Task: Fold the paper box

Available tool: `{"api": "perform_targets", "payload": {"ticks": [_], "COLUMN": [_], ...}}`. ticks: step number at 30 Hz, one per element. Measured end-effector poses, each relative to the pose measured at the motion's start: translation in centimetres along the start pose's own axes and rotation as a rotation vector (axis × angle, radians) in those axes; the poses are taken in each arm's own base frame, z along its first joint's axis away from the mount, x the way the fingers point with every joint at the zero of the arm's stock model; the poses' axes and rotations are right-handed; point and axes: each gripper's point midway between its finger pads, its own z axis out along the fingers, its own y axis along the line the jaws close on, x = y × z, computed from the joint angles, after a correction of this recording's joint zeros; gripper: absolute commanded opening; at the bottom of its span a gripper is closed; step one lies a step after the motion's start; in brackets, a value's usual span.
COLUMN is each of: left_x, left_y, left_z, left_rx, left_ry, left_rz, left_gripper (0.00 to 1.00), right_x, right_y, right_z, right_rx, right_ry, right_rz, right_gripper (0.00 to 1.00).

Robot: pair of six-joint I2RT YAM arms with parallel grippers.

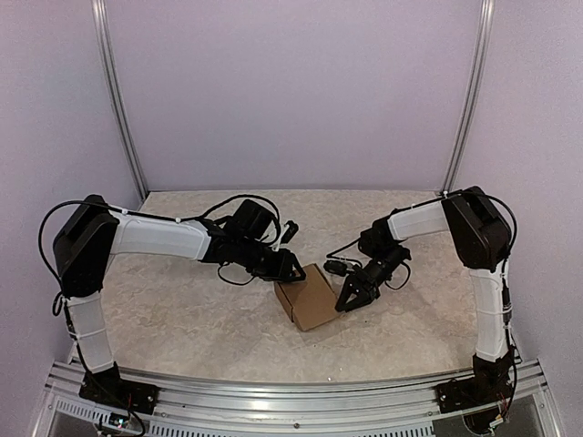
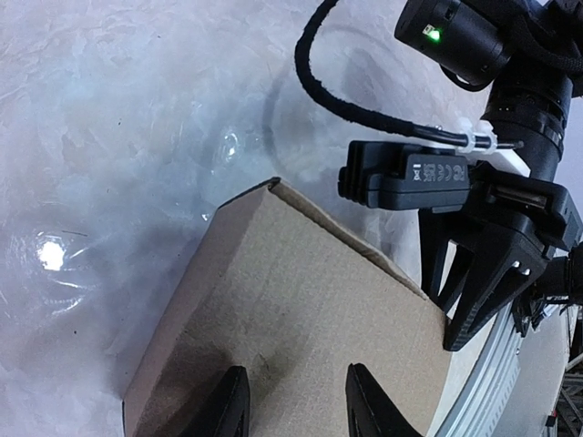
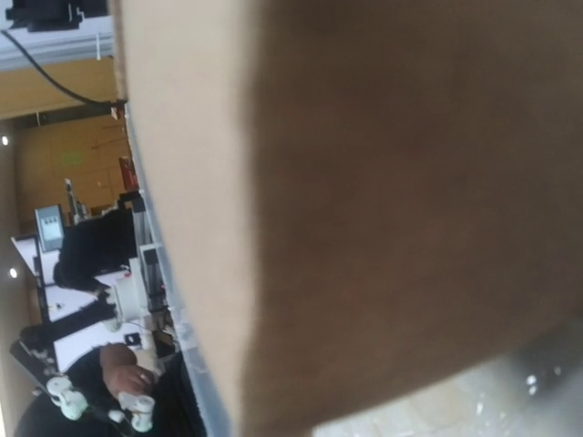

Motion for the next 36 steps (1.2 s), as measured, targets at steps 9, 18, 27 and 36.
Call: {"api": "perform_targets", "payload": {"ticks": [9,18,27,36], "left_x": [1.9,4.6,8.1,9.1], "left_y": [-0.3,1.3,5.7,6.8], "left_z": [-2.8,-8.3,-6.7,-4.8], "left_rx": [-0.118,-0.32,-0.474,-0.489], "left_ry": [-0.035,-0.163,-0.065,-0.041], "left_rz": [0.135,0.194,0.044,-0.007], "left_gripper": [0.47,0.49,0.48,0.48], "right_x": [-1.4,-2.6,-9.0,-11.0], "right_y": [2.4,3.2,-1.9,-2.6], "right_z": [-4.7,-12.1,-15.1,-9.8], "right_rx": [0.103,0.443,0.868,0.824], "right_ry": [-0.05,-0.18,-0.305,-0.254], "right_rz": [-0.186,-0.473,-0.662,-0.728], "right_gripper": [0.6,0.74,0.69,0.57]}}
